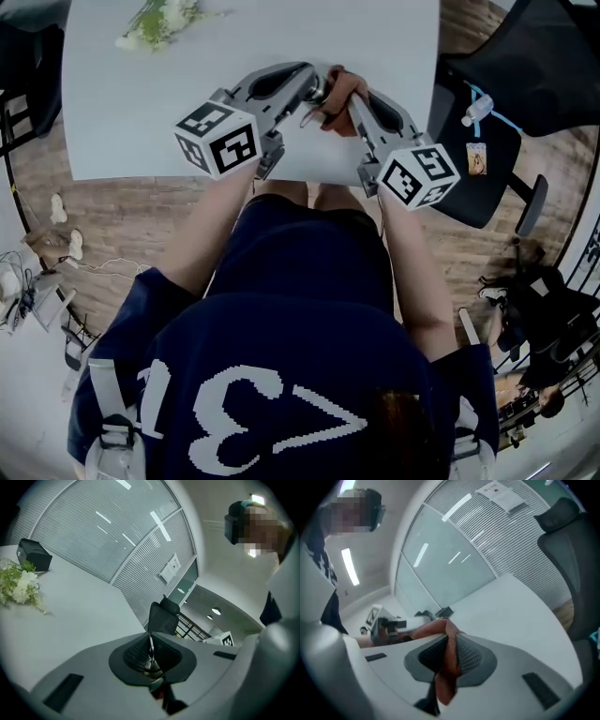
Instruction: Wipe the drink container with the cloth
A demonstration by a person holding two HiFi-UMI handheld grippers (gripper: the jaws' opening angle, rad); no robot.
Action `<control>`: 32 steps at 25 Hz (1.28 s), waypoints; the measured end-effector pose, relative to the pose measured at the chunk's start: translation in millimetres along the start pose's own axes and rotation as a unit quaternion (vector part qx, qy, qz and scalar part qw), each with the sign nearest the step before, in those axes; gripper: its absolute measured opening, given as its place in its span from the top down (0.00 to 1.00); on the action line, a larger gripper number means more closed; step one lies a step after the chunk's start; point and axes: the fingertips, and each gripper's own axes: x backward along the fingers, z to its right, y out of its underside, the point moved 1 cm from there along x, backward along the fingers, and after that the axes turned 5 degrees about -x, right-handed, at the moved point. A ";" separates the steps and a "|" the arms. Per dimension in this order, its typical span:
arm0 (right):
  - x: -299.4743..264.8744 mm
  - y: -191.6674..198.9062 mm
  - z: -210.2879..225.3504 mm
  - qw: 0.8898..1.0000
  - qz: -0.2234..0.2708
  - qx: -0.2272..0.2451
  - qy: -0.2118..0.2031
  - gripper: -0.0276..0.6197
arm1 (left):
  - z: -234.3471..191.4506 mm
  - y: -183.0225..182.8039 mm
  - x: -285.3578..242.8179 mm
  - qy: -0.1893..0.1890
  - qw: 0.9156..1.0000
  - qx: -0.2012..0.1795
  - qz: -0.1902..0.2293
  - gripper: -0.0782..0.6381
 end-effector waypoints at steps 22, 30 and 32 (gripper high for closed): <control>-14.0 11.4 21.0 0.992 -0.108 0.042 -0.053 0.86 | 68.0 31.4 3.6 0.116 0.974 -0.187 -0.051 0.86; -24.3 -9.0 -43.0 0.950 -0.197 0.022 -0.241 0.86 | 71.2 37.7 14.7 0.127 0.968 -0.212 -0.039 0.86; -30.5 4.5 -25.4 0.945 -0.238 0.070 -0.211 0.86 | 77.0 41.7 17.8 0.132 0.965 -0.223 -0.046 0.86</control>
